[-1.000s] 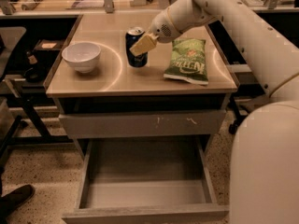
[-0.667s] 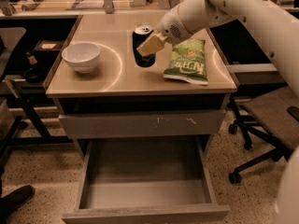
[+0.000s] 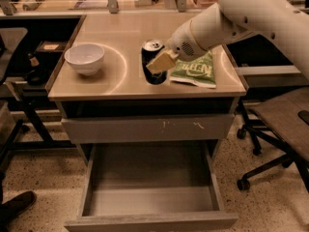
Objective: Place pepsi can into middle drawer
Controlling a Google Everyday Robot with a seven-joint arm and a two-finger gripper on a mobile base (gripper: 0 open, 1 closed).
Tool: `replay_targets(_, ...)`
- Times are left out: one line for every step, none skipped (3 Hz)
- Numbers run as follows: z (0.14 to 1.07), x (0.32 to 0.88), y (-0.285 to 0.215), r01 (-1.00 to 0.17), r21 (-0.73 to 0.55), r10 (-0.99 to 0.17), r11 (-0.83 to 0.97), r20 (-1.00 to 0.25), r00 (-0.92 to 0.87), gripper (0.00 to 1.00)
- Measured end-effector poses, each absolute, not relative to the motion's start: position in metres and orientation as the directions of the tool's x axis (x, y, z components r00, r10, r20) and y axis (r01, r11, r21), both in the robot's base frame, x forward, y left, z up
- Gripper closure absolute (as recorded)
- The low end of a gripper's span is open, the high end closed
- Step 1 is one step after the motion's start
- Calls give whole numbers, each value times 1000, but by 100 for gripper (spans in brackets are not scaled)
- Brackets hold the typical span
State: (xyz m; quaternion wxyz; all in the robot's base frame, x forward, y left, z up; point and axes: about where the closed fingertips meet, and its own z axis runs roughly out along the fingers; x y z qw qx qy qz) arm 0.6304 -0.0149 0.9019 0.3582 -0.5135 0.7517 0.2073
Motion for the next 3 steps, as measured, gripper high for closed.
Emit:
replay_targets(902, 630, -15, -921, -56, -623, 387, -752, -216, 100)
replay_targets(906, 631, -15, -922, -64, -623, 382, -754, -206, 100)
replay_targets(899, 609, -28, -912, -29, -612, 409, -750, -251, 100)
